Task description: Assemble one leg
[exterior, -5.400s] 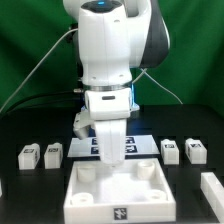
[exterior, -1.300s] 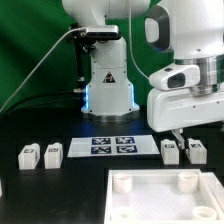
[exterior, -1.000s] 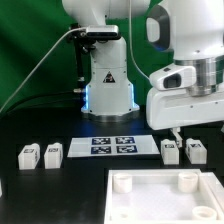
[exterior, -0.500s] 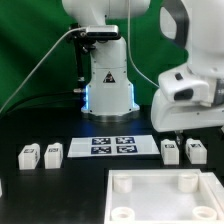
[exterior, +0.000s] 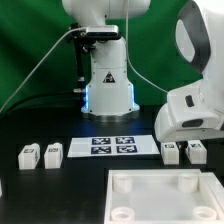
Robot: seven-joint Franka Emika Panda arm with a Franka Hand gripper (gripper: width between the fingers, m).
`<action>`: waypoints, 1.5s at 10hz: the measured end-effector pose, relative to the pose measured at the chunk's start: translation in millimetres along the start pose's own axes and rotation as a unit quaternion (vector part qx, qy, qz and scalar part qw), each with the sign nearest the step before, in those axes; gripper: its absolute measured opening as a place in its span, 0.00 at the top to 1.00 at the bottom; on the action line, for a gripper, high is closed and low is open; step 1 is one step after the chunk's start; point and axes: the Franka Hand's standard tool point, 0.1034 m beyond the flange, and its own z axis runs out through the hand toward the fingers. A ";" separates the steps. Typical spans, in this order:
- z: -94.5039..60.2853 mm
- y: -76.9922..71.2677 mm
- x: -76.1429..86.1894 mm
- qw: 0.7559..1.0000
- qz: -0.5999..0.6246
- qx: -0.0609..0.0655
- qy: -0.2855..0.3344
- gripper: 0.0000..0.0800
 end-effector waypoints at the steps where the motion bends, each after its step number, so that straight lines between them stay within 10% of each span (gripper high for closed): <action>1: 3.9 -1.7 -0.6 1.000 0.017 0.011 -0.008 0.19; 7: 40.6 -15.1 -9.3 0.999 0.028 -0.002 -0.023 0.19; 12: 42.7 -11.8 -8.1 0.999 0.029 0.000 -0.020 0.22; 14: 42.7 -11.8 -8.1 0.999 0.029 0.000 -0.020 0.64; 15: 42.6 -11.9 -8.1 0.999 0.029 0.000 -0.020 0.64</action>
Offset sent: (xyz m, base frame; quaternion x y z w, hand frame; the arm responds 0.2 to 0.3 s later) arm -0.0287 0.0220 -0.0187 0.0089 -0.0108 0.0446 0.9989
